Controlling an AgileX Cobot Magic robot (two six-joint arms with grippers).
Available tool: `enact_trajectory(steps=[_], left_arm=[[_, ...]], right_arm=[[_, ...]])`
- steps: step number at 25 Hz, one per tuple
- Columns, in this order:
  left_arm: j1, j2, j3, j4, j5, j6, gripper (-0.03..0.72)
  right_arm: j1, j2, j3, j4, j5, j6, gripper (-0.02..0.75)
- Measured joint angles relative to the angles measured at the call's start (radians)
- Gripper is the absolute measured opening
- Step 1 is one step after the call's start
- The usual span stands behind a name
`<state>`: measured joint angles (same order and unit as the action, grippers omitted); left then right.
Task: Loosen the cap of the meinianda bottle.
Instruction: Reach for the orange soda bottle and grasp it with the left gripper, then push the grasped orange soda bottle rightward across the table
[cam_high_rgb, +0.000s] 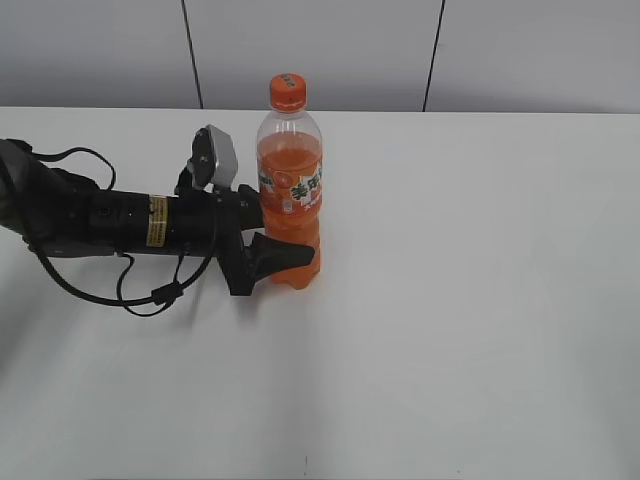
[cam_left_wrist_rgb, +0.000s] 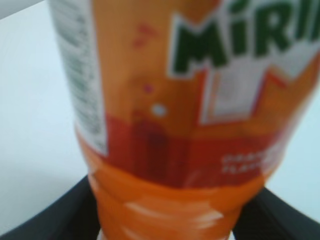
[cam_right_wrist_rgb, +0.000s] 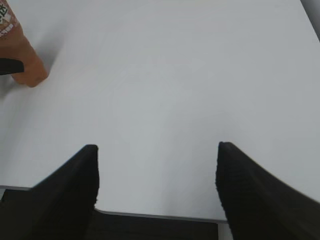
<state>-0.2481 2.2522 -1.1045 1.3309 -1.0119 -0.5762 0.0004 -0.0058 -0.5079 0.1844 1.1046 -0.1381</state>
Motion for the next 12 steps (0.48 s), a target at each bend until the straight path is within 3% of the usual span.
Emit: enact_trajectory(steps=[12], left_arm=[[-0.011, 0.001, -0.002, 0.089, -0.051, 0.0, 0.412]], right_arm=[[0.0, 0.049, -0.001, 0.009, 0.0, -0.009, 0.546]])
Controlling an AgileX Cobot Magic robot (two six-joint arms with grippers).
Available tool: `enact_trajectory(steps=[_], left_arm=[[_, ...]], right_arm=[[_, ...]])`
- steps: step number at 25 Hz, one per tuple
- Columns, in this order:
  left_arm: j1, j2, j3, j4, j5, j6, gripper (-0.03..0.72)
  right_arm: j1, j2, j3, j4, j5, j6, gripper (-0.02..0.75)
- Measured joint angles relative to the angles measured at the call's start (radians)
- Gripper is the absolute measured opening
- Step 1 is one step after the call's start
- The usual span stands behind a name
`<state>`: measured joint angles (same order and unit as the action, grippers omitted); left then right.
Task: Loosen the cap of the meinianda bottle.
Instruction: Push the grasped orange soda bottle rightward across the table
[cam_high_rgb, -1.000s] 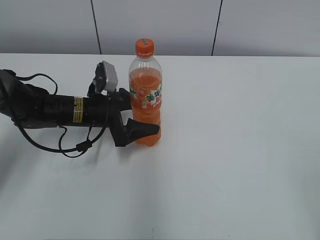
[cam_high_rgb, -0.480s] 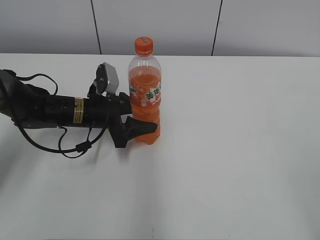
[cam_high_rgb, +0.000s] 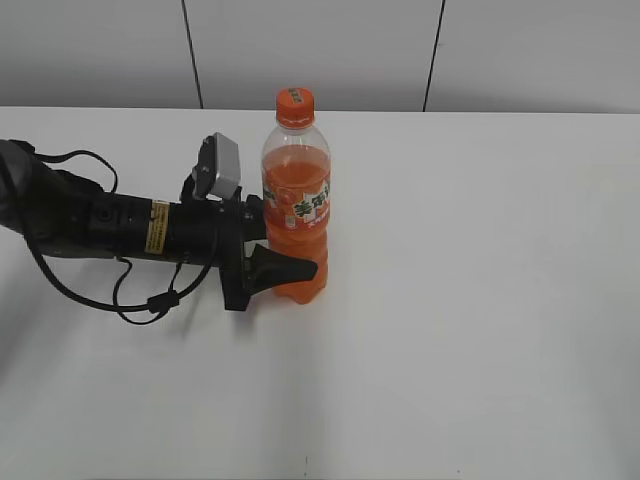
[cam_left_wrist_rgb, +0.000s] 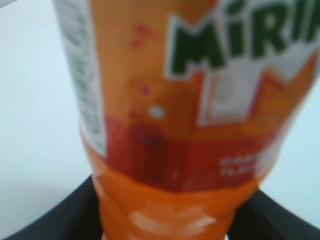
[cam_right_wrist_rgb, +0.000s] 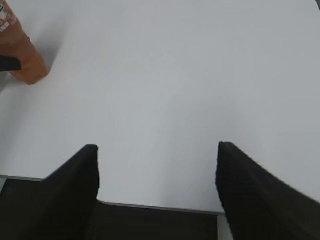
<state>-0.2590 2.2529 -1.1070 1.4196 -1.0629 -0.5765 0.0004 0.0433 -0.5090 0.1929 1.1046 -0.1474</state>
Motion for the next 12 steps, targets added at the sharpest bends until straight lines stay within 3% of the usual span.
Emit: enact_trajectory(steps=[12], left_arm=[[-0.084, 0.0, 0.0, 0.01, 0.001, -0.017, 0.412]], right_arm=[[0.0, 0.435, -0.29, 0.002, 0.06, -0.059, 0.546]])
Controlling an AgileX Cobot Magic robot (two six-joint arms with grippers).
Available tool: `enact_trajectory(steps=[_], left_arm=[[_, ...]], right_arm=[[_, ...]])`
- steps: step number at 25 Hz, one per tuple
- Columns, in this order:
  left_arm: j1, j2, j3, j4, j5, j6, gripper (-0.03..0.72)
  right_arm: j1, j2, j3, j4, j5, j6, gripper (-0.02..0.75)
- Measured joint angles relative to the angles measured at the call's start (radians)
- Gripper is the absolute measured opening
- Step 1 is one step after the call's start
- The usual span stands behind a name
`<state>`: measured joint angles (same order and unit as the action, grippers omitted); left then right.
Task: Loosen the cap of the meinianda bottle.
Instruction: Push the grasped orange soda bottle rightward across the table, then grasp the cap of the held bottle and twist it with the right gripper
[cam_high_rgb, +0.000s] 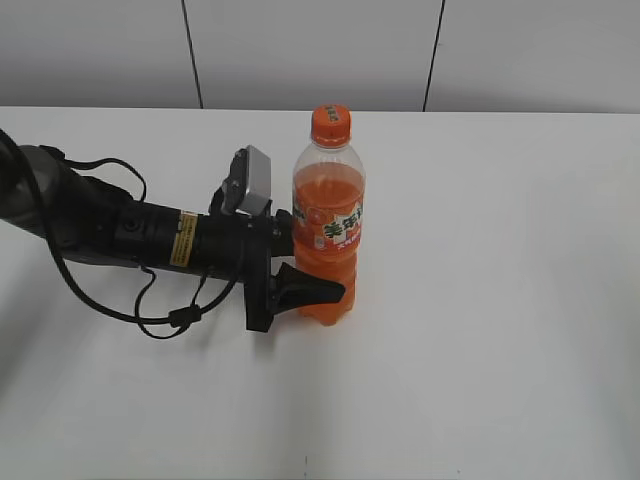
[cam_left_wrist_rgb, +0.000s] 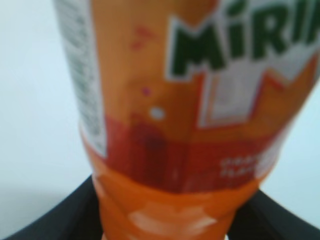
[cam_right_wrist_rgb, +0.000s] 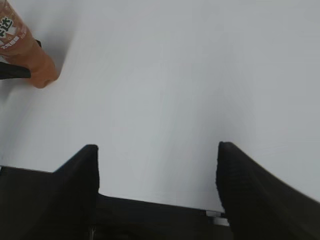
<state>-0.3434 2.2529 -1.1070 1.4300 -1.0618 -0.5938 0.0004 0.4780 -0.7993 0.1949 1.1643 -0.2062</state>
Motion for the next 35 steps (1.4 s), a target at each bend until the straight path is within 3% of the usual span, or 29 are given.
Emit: enact_trajectory(steps=[11, 16, 22, 27, 30, 35], left_arm=[[-0.054, 0.0, 0.0, -0.071, 0.037, -0.025, 0.412], [-0.078, 0.0, 0.0, -0.106, 0.061, -0.025, 0.411], [-0.104, 0.0, 0.0, -0.12, 0.078, -0.024, 0.411], [-0.121, -0.001, -0.003, -0.127, 0.094, -0.023, 0.411], [-0.124, -0.001, -0.003, -0.128, 0.098, -0.018, 0.411], [-0.125, -0.002, -0.003, -0.128, 0.102, 0.005, 0.41]], right_arm=[[0.0, 0.499, -0.365, 0.0, 0.051, -0.042, 0.546], [0.0, 0.616, -0.479, 0.032, 0.052, -0.077, 0.541], [0.0, 0.702, -0.567, 0.081, 0.052, -0.139, 0.459], [0.0, 0.746, -0.615, 0.117, 0.052, -0.158, 0.447], [0.037, 0.76, -0.63, 0.093, 0.052, -0.172, 0.447], [0.203, 0.808, -0.632, 0.005, 0.052, -0.16, 0.445]])
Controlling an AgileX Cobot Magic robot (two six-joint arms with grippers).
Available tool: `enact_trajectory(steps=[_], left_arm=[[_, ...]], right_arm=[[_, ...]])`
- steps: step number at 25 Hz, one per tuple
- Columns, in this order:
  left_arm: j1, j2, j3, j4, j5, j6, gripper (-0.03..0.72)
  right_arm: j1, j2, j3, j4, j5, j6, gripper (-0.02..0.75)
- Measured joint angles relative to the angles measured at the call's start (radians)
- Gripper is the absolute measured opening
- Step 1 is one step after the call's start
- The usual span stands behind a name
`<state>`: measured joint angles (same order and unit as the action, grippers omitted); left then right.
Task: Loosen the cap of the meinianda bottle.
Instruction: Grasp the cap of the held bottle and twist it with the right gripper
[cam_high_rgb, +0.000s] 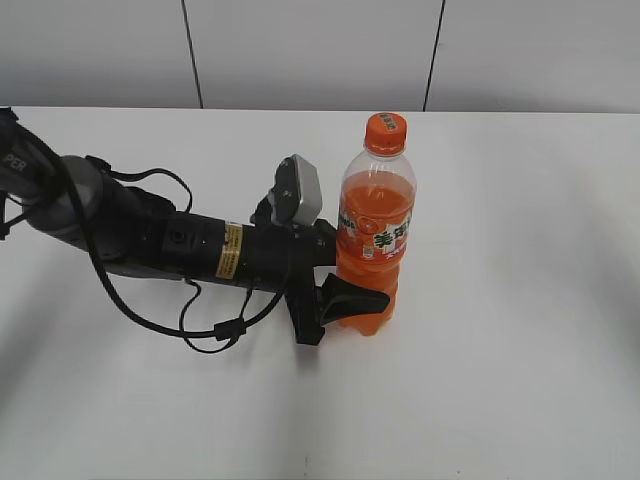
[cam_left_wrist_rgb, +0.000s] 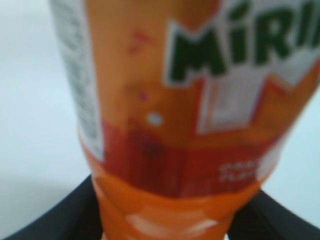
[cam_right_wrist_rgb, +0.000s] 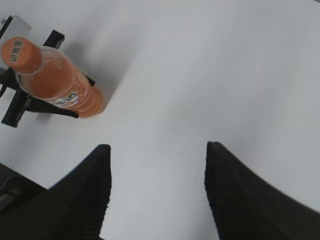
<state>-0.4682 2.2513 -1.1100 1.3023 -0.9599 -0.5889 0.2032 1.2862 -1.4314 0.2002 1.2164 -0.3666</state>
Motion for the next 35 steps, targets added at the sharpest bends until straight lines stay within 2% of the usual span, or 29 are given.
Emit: enact_trajectory(steps=[8, 12, 17, 23, 35], left_arm=[[-0.001, -0.001, -0.002, 0.0, 0.014, 0.011, 0.41], [-0.002, -0.001, -0.002, -0.001, 0.016, 0.02, 0.41], [-0.003, -0.001, -0.002, -0.001, 0.018, 0.02, 0.41], [-0.005, -0.002, -0.002, -0.002, 0.022, 0.021, 0.41], [-0.006, -0.002, -0.002, -0.007, 0.025, 0.021, 0.41]], right_arm=[[0.244, 0.175, -0.09, -0.057, 0.001, 0.064, 0.445], [0.315, 0.27, -0.189, -0.074, 0.001, 0.105, 0.445], [0.353, 0.354, -0.235, -0.057, 0.001, 0.206, 0.445], [0.406, 0.401, -0.236, -0.051, 0.001, 0.234, 0.441], [0.411, 0.458, -0.236, -0.072, 0.001, 0.273, 0.441]])
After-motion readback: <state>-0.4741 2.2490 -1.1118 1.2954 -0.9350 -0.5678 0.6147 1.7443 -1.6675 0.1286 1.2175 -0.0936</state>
